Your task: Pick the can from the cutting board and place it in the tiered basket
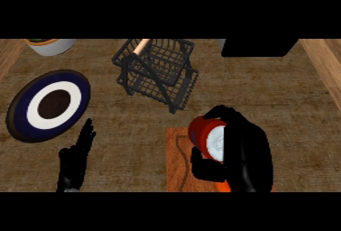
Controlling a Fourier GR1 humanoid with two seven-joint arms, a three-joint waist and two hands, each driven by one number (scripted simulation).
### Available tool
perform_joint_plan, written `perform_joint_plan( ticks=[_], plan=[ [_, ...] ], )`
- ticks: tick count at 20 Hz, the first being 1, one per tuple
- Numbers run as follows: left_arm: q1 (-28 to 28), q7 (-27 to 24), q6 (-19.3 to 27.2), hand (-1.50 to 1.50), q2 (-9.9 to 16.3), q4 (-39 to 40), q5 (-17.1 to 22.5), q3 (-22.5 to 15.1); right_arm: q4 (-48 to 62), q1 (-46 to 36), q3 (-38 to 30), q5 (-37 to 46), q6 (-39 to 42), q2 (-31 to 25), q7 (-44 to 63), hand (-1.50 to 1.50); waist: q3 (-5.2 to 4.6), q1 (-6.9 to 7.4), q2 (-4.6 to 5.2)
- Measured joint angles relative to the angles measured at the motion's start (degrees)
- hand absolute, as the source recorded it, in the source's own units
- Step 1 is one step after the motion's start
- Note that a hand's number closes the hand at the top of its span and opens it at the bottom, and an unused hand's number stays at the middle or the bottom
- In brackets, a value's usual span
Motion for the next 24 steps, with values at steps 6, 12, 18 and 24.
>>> perform_joint_plan(
  ticks=[6,12,18,24],
  plan=[
    [-0.2,0.1,-0.2,0.00,-0.3,0.2,-0.4,0.4,-11.9,-9.6,-2.0,4.1,7.6,-0.1,1.8,1.50,-0.04,0.24,0.08],
    [-1.1,1.9,-1.0,0.00,-0.2,-0.2,-0.7,0.6,-10.6,-21.5,-6.2,2.7,12.1,-0.1,3.4,1.50,-0.08,0.76,0.21],
    [-1.1,1.2,-0.5,0.00,-1.5,0.4,-1.9,0.1,-1.6,-32.5,-12.8,0.1,13.2,-0.1,3.6,1.50,-0.05,1.29,0.35],
    [-1.5,0.7,-1.2,0.00,-1.9,0.7,-2.0,0.6,10.7,-40.1,-18.5,-1.7,12.0,0.0,2.3,1.50,-0.04,1.61,0.53]
  ],
)
